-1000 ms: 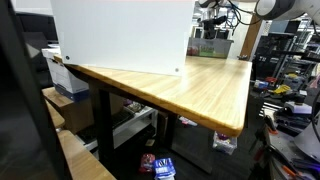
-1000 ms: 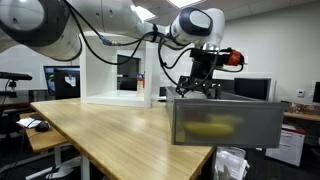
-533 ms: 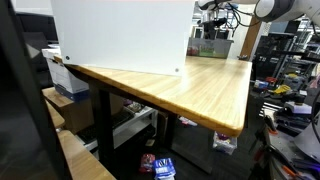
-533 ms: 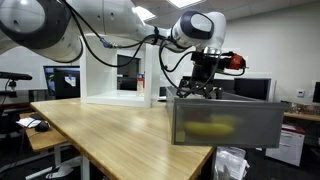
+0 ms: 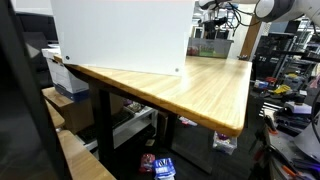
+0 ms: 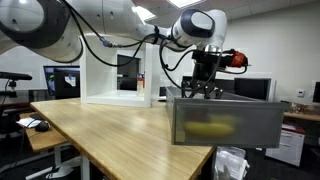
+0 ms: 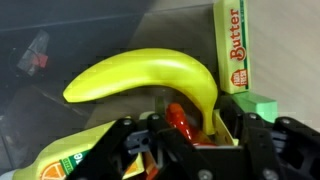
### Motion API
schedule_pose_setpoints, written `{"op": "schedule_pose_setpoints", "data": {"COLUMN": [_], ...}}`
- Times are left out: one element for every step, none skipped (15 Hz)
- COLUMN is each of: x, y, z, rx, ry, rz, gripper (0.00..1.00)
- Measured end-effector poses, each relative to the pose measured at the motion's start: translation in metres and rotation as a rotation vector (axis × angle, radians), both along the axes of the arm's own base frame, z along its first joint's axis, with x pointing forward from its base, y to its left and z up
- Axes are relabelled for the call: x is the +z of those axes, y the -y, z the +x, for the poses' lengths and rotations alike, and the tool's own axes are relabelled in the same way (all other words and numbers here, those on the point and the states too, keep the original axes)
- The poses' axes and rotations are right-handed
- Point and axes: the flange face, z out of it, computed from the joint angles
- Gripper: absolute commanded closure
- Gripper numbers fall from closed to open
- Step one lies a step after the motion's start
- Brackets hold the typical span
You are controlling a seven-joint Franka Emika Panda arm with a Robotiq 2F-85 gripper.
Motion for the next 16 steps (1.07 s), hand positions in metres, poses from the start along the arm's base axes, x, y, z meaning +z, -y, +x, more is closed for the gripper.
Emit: {"op": "schedule_pose_setpoints", "data": {"x": [0.0004, 0.0008, 0.0012, 0.0015, 0.0017, 0.002, 0.0023, 0.0026, 0.0031, 0.0036, 0.004, 0.0044, 0.0047, 0.0052, 0.0061, 0.0081], "y": [0.0001, 0.0002, 0.0005, 0.0007, 0.0009, 0.0012, 0.0014, 0.0017, 0.0019, 0.0017, 0.0015, 0.0015, 0.0014, 0.0014, 0.0012, 0.001], "z": [0.0001, 0.0003, 0.0005, 0.0007, 0.001, 0.0013, 0.0016, 0.0018, 0.0018, 0.002, 0.0021, 0.0022, 0.0023, 0.0024, 0.0026, 0.0029], "rx": [0.0, 0.0, 0.001, 0.001, 0.001, 0.002, 0.002, 0.002, 0.002, 0.002, 0.003, 0.003, 0.003, 0.003, 0.004, 0.004], "ry": [0.001, 0.003, 0.005, 0.007, 0.009, 0.012, 0.014, 0.017, 0.017, 0.018, 0.019, 0.019, 0.02, 0.021, 0.022, 0.026], "rz": [-0.001, -0.003, -0.005, -0.006, -0.008, -0.01, -0.012, -0.015, -0.016, -0.017, -0.017, -0.018, -0.018, -0.019, -0.02, -0.023], "gripper": [0.75, 0.81, 0.87, 0.91, 0.95, 0.97, 0.98, 0.99, 0.96, 0.96, 0.96, 0.96, 0.96, 0.96, 0.96, 0.96]}}
